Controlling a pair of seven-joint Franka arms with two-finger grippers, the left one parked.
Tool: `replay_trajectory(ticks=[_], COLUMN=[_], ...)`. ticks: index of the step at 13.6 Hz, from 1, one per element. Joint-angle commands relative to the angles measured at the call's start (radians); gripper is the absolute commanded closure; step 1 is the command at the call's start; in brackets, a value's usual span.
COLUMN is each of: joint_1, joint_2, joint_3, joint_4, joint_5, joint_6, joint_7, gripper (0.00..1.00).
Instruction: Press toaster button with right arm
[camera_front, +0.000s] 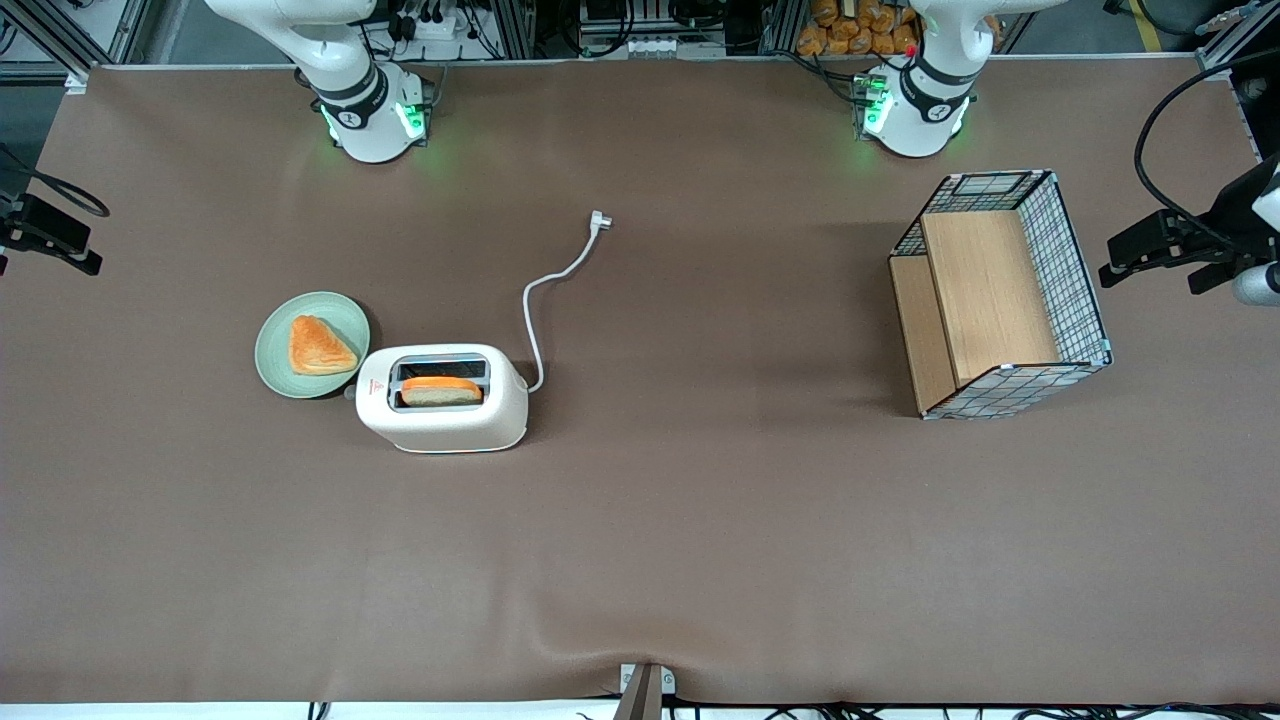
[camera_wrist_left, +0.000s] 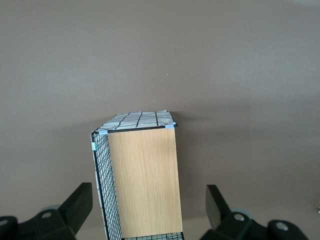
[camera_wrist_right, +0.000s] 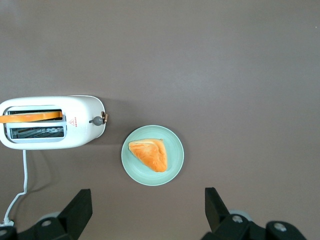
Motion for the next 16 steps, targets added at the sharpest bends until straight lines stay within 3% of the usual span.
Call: replay_trajectory(ticks=[1, 16], joint_1=[0.008, 0.016], joint_2=[-0.001, 0.020], joint_3=[-0.003, -0.003], joint_4=[0.011, 0.002], joint_5=[0.009, 0.009], joint_6=[-0.005, -0.025], joint_7=[0.015, 0.009], gripper=[0.00, 0.00])
